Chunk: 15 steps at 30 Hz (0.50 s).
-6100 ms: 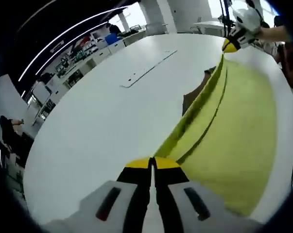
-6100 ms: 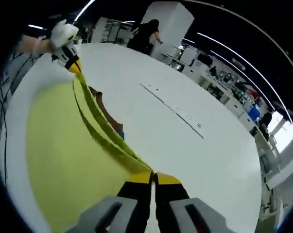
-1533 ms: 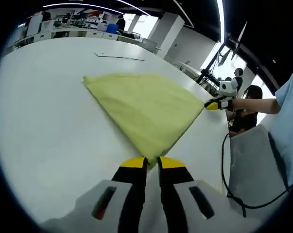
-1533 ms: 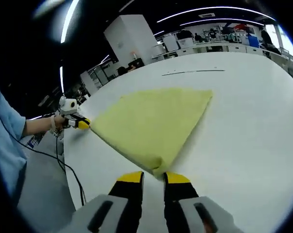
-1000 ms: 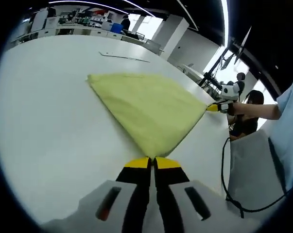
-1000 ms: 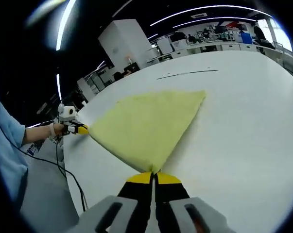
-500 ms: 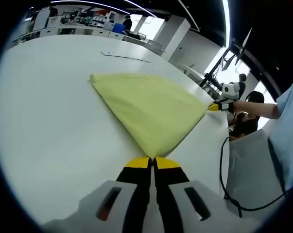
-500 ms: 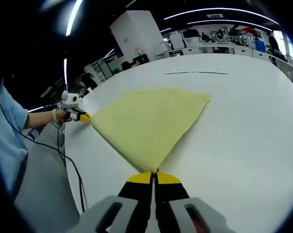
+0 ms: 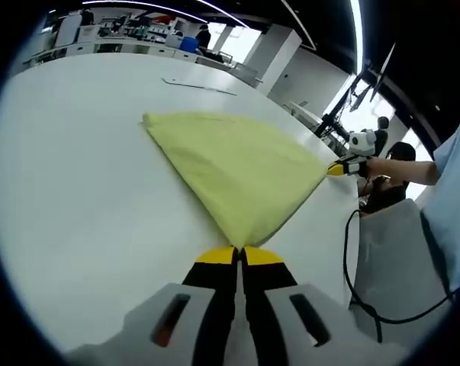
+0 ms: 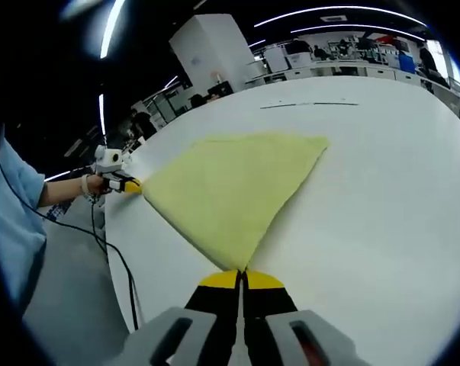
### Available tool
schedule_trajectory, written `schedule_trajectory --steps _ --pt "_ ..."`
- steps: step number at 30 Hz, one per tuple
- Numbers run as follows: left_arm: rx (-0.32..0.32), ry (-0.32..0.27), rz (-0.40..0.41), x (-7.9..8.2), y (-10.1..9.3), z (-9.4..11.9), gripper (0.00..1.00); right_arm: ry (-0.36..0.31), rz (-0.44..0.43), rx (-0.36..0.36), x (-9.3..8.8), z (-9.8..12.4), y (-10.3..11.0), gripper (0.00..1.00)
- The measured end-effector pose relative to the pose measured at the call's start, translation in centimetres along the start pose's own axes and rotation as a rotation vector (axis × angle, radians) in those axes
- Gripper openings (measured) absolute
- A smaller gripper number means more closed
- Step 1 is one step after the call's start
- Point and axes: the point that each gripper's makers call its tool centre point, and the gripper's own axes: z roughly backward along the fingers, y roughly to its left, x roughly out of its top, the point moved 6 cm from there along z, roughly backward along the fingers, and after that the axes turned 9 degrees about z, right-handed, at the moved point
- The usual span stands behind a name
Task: Fold the garment on the visible template until the final outline fits inside the template.
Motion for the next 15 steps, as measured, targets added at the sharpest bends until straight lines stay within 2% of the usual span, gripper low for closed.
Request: schedule_trajectory --steps 15 --pt "0.001 -0.014 -0.046 -0.28 -0.09 -0.04 0.00 0.011 0.000 -0.005 -0.16 -0.05 -0.10 0.00"
